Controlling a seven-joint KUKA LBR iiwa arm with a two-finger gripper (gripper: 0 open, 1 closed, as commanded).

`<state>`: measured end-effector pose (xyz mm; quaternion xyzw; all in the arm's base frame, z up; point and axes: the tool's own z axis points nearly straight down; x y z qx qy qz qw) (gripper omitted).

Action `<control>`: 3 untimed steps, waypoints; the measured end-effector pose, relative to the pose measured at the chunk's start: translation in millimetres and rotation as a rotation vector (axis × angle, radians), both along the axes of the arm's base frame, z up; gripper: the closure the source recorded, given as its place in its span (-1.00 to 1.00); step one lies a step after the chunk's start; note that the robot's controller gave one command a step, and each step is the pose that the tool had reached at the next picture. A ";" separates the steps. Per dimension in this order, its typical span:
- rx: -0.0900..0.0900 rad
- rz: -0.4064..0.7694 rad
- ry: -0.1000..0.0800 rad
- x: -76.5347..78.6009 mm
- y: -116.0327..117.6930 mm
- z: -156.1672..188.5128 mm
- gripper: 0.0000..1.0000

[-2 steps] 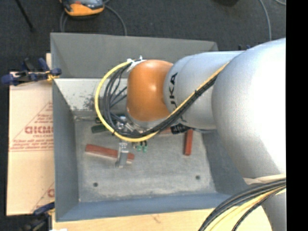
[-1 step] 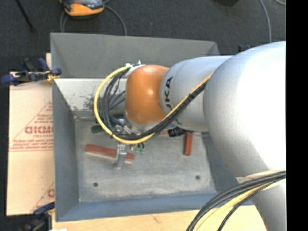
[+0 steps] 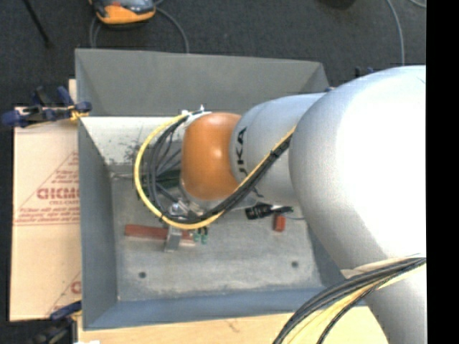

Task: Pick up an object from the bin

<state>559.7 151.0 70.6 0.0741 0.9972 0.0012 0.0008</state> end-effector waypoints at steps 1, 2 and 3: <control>0.000 0.000 0.000 0.0 0.0 0.0 1.00; -0.001 -0.001 0.005 -1.4 -0.5 4.8 1.00; -0.001 -0.001 0.005 -1.4 -0.7 22.7 1.00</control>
Offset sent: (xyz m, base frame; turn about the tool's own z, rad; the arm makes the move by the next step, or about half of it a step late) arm -0.0002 -0.0001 0.0613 0.0000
